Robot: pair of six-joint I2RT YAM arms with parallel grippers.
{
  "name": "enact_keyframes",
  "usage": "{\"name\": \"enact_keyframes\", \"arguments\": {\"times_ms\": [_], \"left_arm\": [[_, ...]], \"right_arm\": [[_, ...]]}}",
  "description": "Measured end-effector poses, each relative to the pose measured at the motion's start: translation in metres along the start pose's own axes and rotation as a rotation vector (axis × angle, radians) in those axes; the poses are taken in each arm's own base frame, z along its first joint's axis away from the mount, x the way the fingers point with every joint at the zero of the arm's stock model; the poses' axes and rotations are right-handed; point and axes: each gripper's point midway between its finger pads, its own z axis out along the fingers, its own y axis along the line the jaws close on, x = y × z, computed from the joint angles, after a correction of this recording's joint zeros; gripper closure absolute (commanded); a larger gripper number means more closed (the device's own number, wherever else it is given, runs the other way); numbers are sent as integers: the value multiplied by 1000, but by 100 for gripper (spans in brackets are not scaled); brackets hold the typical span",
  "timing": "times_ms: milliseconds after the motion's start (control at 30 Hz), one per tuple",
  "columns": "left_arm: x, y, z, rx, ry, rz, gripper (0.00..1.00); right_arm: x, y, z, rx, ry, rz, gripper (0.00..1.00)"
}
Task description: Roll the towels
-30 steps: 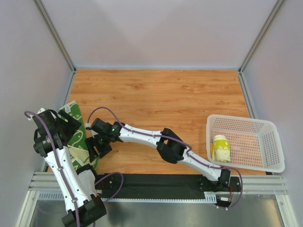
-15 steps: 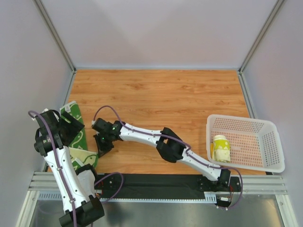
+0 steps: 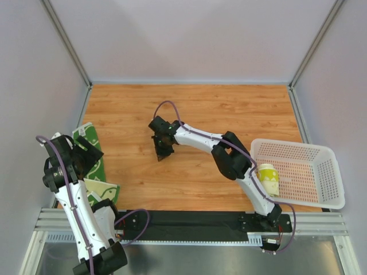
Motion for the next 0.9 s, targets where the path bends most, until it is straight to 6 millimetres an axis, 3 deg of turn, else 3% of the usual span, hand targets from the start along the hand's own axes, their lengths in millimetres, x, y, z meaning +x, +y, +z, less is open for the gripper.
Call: {"name": "enact_keyframes", "arguments": {"times_ms": [33,100,167,267,333,467,567,633,700,767,900], "left_arm": [[0,-3,-1,16,0,2,18],[1,-10,-3,55,-1,4,18],[1,-19,-6,111,-5,10,18],[2,-31,-12,182,-10,21,18],[4,-37,-16,216,-9,27,18],[5,-48,-20,267,15,38,19],[-3,-46,-27,223,11,74,19],[-11,-49,-35,204,-9,105,19],[-22,-64,-47,249,-31,129,19],[-27,-76,-56,298,-53,147,19],[-23,-78,-60,325,-57,144,19]], "right_arm": [[-1,-9,-4,4,4,-20,100],[5,-9,-8,-34,35,-70,100],[22,16,-10,-144,91,-124,100],[54,75,-21,-351,169,-214,100],[78,127,-36,-503,214,-294,100],[103,212,-57,-738,234,-408,100],[113,244,-61,-857,266,-409,100],[105,251,-55,-891,268,-376,100],[94,247,-37,-874,270,-318,100],[88,233,-12,-814,282,-244,100],[91,196,34,-637,316,-132,100]]}}
